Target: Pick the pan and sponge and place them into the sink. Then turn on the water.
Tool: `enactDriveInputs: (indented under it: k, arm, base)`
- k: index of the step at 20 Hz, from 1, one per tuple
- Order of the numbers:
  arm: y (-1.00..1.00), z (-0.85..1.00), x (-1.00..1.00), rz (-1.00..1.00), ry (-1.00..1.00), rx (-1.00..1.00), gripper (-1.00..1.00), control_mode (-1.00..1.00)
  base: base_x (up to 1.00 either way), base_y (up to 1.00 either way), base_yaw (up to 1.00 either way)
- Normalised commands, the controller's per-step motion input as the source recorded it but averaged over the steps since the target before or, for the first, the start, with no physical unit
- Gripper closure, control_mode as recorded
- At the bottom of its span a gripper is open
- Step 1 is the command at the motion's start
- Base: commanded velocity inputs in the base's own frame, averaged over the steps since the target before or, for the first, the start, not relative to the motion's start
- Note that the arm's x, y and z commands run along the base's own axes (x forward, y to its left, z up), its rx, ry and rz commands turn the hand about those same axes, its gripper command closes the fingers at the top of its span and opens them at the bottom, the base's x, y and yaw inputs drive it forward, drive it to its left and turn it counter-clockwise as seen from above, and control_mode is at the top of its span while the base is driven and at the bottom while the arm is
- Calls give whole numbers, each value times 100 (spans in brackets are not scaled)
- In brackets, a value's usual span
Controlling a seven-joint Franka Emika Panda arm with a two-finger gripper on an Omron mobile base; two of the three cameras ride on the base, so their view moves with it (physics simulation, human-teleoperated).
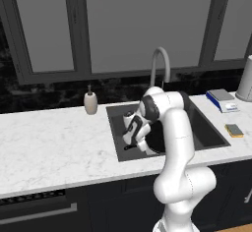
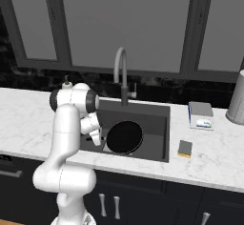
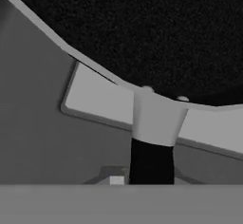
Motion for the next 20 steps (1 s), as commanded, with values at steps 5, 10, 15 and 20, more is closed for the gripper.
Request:
enactDriveInputs:
  k: [5,10,15,20]
  arm:
    - [0,-49,68,12,12,2,100,-100]
    - [0,-92,57,15,20,0,100,-100]
    - [-1,-62,18,15,7,0,-100,-100]
    - [-12,0,-7,6,-14,10,-100,-100]
  base:
    - [0,0,0]
    - [0,0,0]
    - [0,0,0]
    - [0,0,0]
